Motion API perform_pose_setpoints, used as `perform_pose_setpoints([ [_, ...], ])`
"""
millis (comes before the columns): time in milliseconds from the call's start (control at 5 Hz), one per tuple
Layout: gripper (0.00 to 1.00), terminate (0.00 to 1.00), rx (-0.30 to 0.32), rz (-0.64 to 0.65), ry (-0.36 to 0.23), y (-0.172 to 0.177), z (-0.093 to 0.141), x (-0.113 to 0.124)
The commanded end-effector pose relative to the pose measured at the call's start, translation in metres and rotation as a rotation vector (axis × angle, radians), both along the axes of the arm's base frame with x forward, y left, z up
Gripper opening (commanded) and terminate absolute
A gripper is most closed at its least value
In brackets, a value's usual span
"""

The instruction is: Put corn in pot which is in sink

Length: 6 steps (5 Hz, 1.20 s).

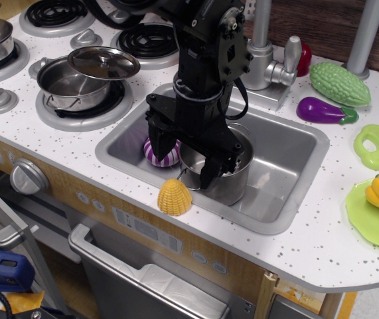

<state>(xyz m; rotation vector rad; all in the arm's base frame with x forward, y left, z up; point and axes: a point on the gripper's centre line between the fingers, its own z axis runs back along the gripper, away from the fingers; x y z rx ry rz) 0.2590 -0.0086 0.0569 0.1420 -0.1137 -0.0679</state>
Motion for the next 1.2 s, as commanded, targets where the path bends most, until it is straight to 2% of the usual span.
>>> perform_pose_setpoints([
  [0,1.0,0.0,0.0,0.0,0.0,0.0,0.0,0.0],
  [200,1.0,0.0,-0.006,-0.013,-0.025,0.007,-0.008,0.004],
  [600,1.0,0.0,-0.071,-0.033,-0.06,0.019,-0.025,0.017],
  [1000,1.0,0.0,-0.105,-0.013,-0.06,0.018,-0.032,0.015],
])
